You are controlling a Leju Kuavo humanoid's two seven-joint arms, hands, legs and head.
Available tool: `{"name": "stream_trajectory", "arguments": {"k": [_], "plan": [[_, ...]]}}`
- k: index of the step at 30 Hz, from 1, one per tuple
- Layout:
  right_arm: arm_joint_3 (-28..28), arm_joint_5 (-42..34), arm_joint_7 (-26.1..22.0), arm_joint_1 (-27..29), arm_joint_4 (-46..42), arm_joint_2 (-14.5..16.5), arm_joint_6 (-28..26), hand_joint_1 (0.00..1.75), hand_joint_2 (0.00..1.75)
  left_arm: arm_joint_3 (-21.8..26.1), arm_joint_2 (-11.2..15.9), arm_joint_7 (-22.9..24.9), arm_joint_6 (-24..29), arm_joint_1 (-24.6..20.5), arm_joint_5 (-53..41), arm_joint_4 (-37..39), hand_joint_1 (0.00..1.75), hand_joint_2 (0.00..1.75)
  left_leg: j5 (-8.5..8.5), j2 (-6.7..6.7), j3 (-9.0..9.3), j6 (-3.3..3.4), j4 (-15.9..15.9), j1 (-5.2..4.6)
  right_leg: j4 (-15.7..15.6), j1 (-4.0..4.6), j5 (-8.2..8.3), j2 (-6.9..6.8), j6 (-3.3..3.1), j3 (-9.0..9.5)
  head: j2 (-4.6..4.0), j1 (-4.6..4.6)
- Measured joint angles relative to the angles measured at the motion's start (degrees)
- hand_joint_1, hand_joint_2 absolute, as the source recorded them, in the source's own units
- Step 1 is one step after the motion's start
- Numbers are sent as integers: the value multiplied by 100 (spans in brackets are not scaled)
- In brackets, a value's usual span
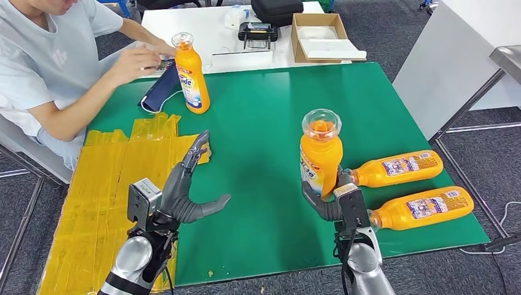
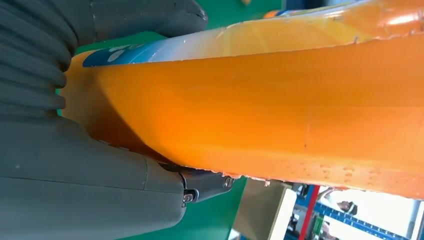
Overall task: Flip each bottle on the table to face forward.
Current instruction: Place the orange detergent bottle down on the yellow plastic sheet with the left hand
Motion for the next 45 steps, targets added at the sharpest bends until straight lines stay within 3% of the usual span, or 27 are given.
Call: {"name": "stream_trajectory", "arguments": {"k": [5,7,11,23,39,45], "plan": [[419,-130,-238,-404,486,297,611,175,175,-323,39,219,-1084,-309,1092,269,0,175,4,8,-2,-4,0,1,3,1,3,2,0,-4,0,1],[752,-80,-338,-558,776,476,617,175,175,-497,40,256,-1202,-440,1243,365,0,175,5,8,-1,-5,0,2,3,1,2,2,-1,-7,0,0],[1199,-90,-393,-714,1133,673,503,175,175,-667,43,297,-1160,-562,1320,489,0,175,7,-4,-5,-9,0,5,5,3,0,-1,-2,-7,0,0],[1921,85,-394,-991,1836,851,332,175,175,-829,63,301,-1044,-746,1378,698,0,175,7,-3,-8,-10,0,3,5,2,0,-1,-2,-9,0,1],[2156,99,-407,-1205,2249,884,310,175,175,-833,128,295,-1017,-748,1378,796,0,175,7,-2,-9,-10,0,3,5,2,0,0,-2,-11,0,1],[2310,157,-425,-1316,2438,887,289,175,175,-828,160,199,-674,-740,1133,881,0,175,7,-2,-9,-10,0,4,5,2,0,0,-2,-11,0,1]]}}
